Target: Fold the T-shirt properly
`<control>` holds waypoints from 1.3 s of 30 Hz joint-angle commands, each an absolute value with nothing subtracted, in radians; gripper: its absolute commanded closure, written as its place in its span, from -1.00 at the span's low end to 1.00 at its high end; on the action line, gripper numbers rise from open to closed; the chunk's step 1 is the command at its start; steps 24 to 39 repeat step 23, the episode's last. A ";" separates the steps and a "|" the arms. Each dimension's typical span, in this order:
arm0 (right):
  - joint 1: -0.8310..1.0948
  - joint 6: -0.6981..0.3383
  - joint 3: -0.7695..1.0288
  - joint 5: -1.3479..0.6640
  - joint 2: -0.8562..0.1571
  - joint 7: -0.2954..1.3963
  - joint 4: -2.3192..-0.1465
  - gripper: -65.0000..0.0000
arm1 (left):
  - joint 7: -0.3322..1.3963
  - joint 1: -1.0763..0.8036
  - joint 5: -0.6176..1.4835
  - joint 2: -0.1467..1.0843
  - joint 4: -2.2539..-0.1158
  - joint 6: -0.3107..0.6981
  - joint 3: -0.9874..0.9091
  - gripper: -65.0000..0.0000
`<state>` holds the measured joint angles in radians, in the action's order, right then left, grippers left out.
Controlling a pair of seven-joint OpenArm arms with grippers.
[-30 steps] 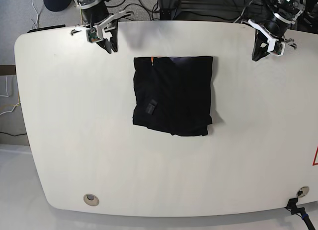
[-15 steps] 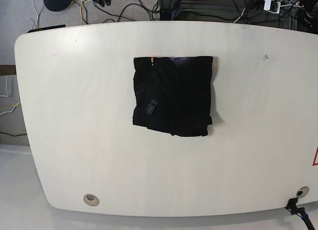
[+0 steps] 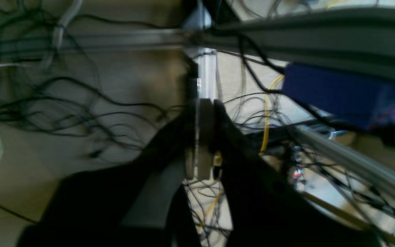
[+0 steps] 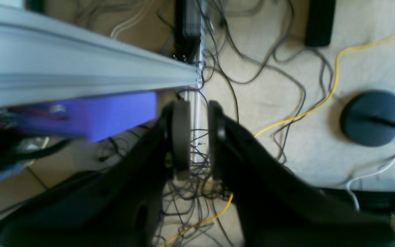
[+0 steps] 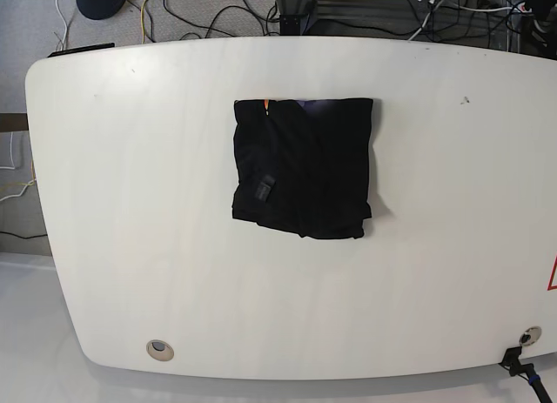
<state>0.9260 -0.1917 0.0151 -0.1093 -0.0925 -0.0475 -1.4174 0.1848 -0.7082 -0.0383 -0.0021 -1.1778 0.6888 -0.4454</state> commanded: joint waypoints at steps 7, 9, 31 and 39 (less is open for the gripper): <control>0.673 -0.193 0.008 -0.113 -0.081 -0.071 -0.970 0.74 | 0.165 -0.438 -0.217 0.002 -0.739 0.698 -0.446 1.00; 0.615 -0.193 0.010 -0.113 -0.079 -0.071 -0.883 0.74 | 0.114 -0.389 -0.245 0.018 -0.638 0.698 -0.446 1.00; 0.303 -0.188 0.008 -0.105 -0.062 -0.071 -0.386 0.73 | 0.091 -0.139 -0.311 0.039 -0.229 0.257 -0.318 1.00; 0.303 -0.188 0.008 -0.105 -0.062 -0.071 -0.386 0.73 | 0.091 -0.139 -0.311 0.039 -0.229 0.257 -0.318 1.00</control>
